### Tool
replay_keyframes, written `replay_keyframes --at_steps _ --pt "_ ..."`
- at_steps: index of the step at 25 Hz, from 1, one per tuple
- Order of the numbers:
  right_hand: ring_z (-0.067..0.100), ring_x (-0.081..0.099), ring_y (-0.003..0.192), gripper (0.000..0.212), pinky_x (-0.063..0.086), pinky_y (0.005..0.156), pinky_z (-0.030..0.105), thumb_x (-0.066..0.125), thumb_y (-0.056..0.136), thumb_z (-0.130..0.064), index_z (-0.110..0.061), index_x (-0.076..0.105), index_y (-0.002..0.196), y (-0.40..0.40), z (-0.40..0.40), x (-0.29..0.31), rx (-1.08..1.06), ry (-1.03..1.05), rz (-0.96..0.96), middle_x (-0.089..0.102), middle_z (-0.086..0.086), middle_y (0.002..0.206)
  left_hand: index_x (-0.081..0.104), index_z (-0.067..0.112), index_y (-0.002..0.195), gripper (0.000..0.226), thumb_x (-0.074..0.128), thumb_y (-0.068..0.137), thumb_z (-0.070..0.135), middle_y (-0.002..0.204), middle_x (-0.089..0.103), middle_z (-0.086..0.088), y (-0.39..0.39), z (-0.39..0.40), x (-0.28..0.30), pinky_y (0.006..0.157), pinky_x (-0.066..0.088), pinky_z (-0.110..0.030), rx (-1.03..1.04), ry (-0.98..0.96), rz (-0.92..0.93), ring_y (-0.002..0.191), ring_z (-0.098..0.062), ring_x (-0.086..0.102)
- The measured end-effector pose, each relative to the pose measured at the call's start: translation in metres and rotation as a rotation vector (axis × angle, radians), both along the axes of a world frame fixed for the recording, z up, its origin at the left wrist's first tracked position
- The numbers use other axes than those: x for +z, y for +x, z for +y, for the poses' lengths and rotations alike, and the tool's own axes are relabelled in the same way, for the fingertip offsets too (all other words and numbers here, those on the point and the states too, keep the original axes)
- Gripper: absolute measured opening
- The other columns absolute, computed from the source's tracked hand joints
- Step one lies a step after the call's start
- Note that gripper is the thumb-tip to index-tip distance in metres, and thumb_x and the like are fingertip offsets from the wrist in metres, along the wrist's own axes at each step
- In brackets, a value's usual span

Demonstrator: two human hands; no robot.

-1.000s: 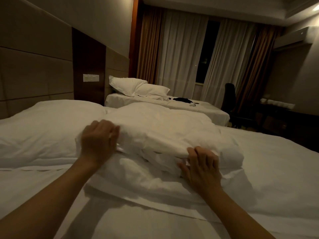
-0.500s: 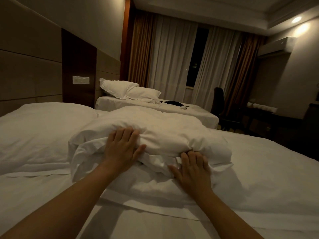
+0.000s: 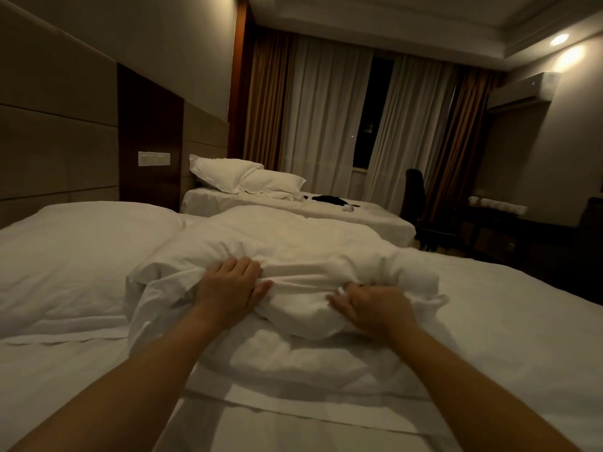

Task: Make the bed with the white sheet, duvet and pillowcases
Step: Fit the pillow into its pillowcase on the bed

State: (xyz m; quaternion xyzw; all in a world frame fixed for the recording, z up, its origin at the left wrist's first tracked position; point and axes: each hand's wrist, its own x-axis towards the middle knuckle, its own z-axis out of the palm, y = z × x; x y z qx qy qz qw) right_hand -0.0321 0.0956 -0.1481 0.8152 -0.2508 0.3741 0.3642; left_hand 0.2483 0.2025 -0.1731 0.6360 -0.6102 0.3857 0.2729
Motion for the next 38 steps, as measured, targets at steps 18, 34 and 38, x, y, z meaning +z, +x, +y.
replay_keyframes --at_steps 18,34,38 --pt "0.026 0.051 0.050 0.055 0.043 0.051 0.033 0.038 0.106 -0.051 -0.016 0.057 0.068 -0.064 0.008 -0.032 -0.013 -0.100 -0.126 0.057 0.005 0.059 0.059 0.013 0.108 0.047 0.034 0.097 0.052 0.109 0.057 -0.008 -0.064 -0.020 0.019 0.077 0.037 -0.042 -0.091 -0.040 0.022 0.094 -0.032 0.052" --pt "0.022 0.051 0.058 0.067 0.034 0.053 0.029 0.011 0.098 -0.069 -0.020 0.053 0.079 -0.011 0.000 0.016 -0.171 0.282 -0.084 0.057 0.003 0.066 0.053 0.009 0.114 0.056 0.032 0.095 0.057 0.116 0.051 -0.016 0.026 0.025 0.010 0.084 0.039 -0.048 0.153 -0.029 0.147 0.100 -0.036 0.048" --pt "0.015 0.051 0.054 0.072 0.043 0.053 0.028 -0.003 0.090 -0.074 -0.026 0.049 0.077 -0.024 -0.012 0.077 -0.127 0.258 0.010 0.054 -0.003 0.064 0.051 0.010 0.104 0.050 0.031 0.097 0.055 0.104 0.052 -0.016 0.045 0.029 0.010 0.074 0.039 -0.046 0.128 -0.119 0.130 0.088 -0.034 0.046"
